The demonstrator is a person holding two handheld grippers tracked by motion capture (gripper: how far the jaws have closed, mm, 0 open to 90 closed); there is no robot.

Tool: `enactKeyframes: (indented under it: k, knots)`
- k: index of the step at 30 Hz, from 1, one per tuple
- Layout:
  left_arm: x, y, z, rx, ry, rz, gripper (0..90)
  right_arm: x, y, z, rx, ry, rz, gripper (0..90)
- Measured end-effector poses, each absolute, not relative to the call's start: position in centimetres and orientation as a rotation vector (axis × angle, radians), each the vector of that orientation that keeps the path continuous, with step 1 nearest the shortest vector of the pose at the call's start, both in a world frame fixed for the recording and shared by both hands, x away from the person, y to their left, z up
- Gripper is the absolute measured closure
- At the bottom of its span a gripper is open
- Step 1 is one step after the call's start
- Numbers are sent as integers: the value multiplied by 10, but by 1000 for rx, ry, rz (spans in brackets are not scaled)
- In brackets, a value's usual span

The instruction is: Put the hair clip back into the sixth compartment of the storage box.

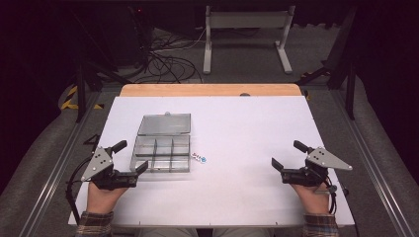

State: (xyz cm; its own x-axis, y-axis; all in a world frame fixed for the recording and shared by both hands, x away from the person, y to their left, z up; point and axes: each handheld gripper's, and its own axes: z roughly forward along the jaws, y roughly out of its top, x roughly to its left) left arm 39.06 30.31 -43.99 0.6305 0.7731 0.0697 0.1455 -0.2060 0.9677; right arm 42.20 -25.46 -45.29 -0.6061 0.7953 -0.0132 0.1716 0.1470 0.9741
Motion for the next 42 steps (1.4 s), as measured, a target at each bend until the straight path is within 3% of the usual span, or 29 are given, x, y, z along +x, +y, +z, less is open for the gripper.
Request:
enactKeyframes:
  k: [24,42]
  knots:
    - [392,302,-444,1738,760,681,15,438,-208,-455,925,2068,1378,222]
    - [391,303,-444,1739,766,690,15,451,-168,-454,874,2157,1356,248]
